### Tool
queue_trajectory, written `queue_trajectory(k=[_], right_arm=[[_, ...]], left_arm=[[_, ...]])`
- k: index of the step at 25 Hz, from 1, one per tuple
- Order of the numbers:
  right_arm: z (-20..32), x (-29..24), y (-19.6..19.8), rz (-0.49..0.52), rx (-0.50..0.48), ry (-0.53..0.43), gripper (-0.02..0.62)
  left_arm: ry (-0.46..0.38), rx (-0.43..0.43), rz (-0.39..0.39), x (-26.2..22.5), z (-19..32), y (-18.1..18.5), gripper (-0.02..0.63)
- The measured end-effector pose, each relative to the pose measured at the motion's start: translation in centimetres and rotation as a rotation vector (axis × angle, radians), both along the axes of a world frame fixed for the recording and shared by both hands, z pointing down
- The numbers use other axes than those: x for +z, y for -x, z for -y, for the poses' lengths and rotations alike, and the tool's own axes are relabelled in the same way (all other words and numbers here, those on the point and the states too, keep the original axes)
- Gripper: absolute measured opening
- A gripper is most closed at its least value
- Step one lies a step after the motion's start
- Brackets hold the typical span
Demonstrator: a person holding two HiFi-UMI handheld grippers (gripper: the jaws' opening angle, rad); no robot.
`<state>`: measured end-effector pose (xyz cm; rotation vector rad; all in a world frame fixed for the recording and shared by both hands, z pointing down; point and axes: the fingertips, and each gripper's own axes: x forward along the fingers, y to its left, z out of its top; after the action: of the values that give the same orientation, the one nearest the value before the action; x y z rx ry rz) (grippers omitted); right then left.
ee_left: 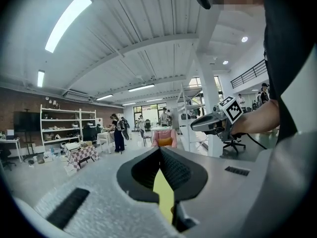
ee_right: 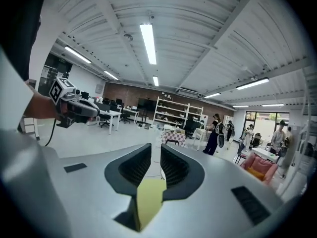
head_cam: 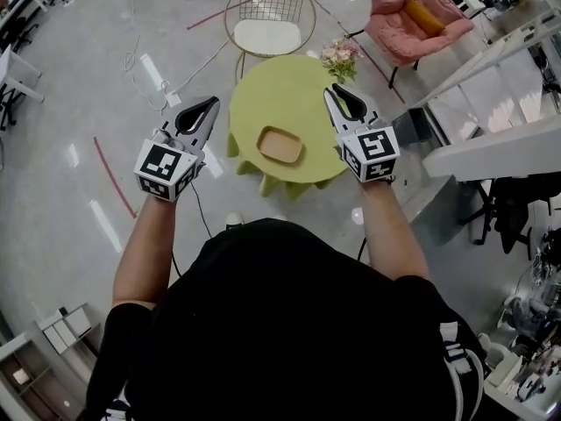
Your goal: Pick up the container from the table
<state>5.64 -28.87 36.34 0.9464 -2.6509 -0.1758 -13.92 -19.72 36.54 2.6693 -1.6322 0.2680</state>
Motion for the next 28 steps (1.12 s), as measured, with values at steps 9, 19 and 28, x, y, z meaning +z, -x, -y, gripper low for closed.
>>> queue_trajectory(k=[9, 19, 28], right_arm=[[0.7, 5.3, 1.5, -0.069, -0.007, 0.064, 0.069], [0.5, 10.7, 2.0, -0.142, -0.007, 0.116, 0.092], [-0.5, 16.5, 3.3, -0.227, -0.046, 0.184, 0.106]], left_arm=[[0.060, 0.014, -0.006, 3.8, 0.5, 0.2, 0.015], [0.109, 0.031, -0.015, 6.6, 0.3, -0.2, 0.015], [0.180, 0.035, -0.038, 9.7, 0.3, 0.0, 0.015]])
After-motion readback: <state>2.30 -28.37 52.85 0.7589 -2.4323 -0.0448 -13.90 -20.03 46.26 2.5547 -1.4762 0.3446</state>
